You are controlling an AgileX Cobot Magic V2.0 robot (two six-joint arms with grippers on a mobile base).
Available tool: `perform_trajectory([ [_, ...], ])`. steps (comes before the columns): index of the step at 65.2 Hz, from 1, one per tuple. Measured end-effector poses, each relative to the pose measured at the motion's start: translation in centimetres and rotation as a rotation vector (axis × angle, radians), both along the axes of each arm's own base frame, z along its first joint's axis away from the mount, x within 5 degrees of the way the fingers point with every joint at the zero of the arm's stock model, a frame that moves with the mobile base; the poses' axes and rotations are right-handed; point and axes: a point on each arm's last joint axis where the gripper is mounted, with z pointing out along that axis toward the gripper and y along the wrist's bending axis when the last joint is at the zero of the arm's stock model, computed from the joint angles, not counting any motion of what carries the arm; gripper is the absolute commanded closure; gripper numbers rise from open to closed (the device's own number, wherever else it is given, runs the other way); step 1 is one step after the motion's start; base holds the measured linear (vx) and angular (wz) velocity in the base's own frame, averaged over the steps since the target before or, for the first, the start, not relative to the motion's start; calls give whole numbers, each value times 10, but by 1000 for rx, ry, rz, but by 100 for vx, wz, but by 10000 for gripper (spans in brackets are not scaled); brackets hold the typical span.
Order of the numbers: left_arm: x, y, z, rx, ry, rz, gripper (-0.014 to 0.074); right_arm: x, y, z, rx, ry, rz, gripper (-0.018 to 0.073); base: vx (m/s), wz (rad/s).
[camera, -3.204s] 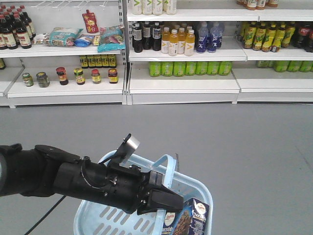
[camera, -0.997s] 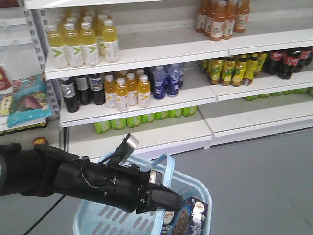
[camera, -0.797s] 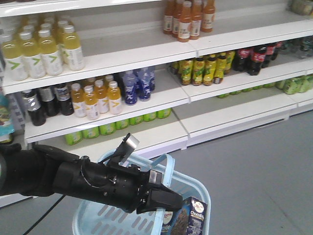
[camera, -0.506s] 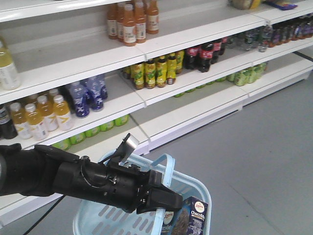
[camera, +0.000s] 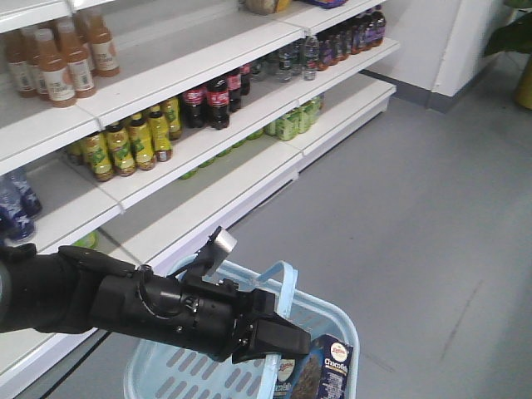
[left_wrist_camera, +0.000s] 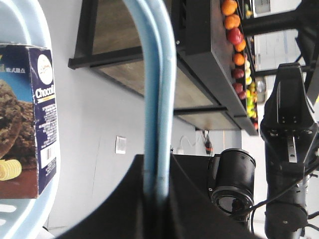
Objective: Left arm holds basket, right arm returns cookies
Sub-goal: 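Hold the basket with the left gripper while turning toward the plant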
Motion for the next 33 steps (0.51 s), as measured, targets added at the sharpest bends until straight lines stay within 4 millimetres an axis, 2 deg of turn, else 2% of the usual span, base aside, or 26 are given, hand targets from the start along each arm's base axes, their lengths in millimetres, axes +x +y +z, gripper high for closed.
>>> perform_trajectory([
  [33,0,0,0,0,0,0,603,0,0,0,0,0,0,568,13,-51],
])
